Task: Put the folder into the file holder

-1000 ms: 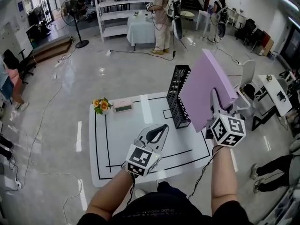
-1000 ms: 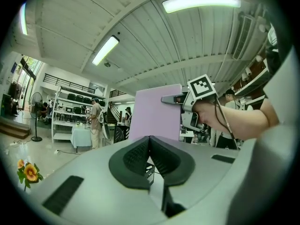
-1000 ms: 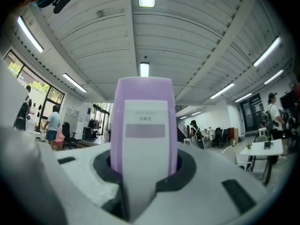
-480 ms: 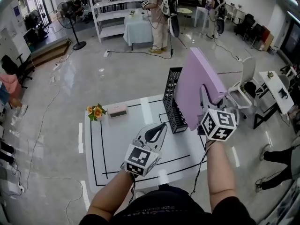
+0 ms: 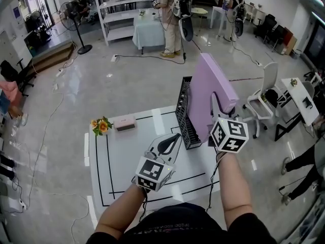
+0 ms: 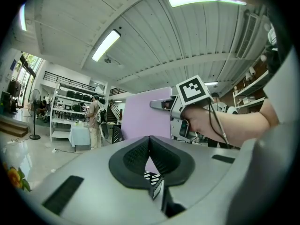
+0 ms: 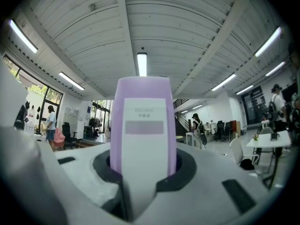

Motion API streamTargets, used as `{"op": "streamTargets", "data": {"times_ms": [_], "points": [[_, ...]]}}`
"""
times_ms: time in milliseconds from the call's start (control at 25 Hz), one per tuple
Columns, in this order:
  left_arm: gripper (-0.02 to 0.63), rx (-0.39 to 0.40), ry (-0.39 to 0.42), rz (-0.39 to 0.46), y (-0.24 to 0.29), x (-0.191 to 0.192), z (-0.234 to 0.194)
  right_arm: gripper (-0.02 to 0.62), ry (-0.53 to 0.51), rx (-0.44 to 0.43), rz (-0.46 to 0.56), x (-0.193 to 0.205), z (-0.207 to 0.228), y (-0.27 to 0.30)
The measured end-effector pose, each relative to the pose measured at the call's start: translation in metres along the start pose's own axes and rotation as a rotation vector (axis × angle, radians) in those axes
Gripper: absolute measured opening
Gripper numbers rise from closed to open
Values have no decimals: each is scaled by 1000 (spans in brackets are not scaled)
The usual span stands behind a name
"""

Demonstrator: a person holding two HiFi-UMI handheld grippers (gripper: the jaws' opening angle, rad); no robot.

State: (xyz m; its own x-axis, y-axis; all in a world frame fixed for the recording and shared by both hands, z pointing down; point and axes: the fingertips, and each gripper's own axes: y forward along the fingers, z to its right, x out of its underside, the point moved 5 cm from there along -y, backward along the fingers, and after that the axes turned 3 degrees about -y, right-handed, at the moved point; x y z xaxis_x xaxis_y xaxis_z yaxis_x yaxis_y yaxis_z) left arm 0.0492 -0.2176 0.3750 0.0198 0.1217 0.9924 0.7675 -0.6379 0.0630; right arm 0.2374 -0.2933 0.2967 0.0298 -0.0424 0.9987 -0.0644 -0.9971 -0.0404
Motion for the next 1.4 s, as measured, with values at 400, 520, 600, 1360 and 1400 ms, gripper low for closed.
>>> {"op": "streamTargets", "data": {"times_ms": [400, 520, 600, 1360, 1400], "points": [[3, -21, -17, -22, 5, 10, -16, 132, 5, 23, -3, 21, -6, 19], [3, -22, -22, -30, 5, 11, -18, 132, 10, 26, 1, 24, -7, 24], [3, -23, -21, -36, 5, 11, -19, 132, 14, 30, 5, 26, -8, 27], [3, -47, -57, -98, 5, 40, -28, 137, -11, 42, -74, 116, -20, 27], [3, -49, -60, -101, 4, 42, -28, 138, -10, 43, -81, 120, -21, 26]]}}
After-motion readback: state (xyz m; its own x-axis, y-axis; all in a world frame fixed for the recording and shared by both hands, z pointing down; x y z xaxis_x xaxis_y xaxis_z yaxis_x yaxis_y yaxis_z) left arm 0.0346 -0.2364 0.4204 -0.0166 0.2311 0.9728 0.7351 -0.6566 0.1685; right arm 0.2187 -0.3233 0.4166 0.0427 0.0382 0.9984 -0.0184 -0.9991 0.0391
